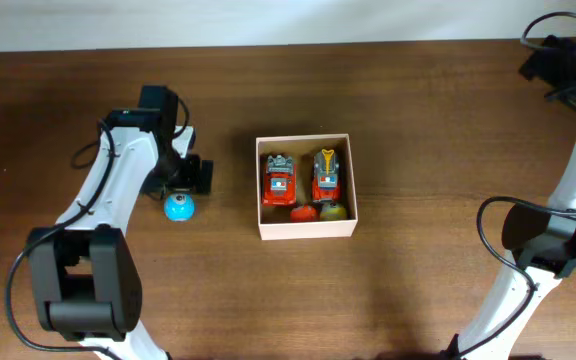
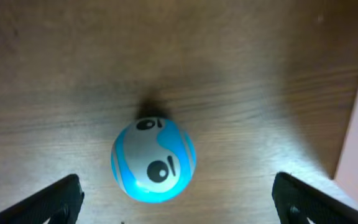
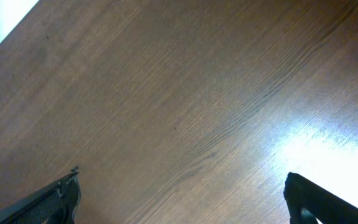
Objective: Pack container
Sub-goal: 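Move the left gripper to the blue ball and grasp it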
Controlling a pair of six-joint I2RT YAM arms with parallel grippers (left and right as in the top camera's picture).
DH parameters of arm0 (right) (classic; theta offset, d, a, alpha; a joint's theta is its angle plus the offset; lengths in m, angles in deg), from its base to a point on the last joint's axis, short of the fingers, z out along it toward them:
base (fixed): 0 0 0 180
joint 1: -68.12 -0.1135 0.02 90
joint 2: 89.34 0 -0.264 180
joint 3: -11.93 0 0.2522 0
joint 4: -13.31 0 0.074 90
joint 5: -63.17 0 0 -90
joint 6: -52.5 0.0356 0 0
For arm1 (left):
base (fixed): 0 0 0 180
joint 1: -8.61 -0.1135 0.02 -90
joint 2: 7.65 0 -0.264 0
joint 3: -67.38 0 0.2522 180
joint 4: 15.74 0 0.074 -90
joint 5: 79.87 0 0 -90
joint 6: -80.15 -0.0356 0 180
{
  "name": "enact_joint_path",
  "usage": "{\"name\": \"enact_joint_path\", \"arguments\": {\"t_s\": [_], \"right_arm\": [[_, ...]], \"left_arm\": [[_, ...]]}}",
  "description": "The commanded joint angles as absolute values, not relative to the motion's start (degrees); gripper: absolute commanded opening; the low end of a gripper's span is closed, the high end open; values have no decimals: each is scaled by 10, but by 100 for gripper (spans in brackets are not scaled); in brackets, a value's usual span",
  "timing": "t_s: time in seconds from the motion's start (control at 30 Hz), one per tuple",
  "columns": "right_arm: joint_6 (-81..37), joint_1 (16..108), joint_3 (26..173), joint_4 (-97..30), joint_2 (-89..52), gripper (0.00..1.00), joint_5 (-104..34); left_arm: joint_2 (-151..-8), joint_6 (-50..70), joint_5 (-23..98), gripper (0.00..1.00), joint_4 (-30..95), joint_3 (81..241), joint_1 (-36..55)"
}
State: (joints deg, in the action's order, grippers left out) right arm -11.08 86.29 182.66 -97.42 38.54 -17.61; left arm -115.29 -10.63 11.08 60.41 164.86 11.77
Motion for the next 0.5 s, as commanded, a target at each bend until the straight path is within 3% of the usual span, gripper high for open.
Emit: {"name": "enact_joint_path", "arguments": {"t_s": [0.0, 0.47], "right_arm": [[-108, 861, 1831, -978, 377, 99, -167], [-108, 861, 1831, -978, 377, 99, -167]], "left_arm": [[-1148, -100, 101, 98, 594, 1624, 103], [-1148, -90, 103, 98, 504, 1524, 89]]}}
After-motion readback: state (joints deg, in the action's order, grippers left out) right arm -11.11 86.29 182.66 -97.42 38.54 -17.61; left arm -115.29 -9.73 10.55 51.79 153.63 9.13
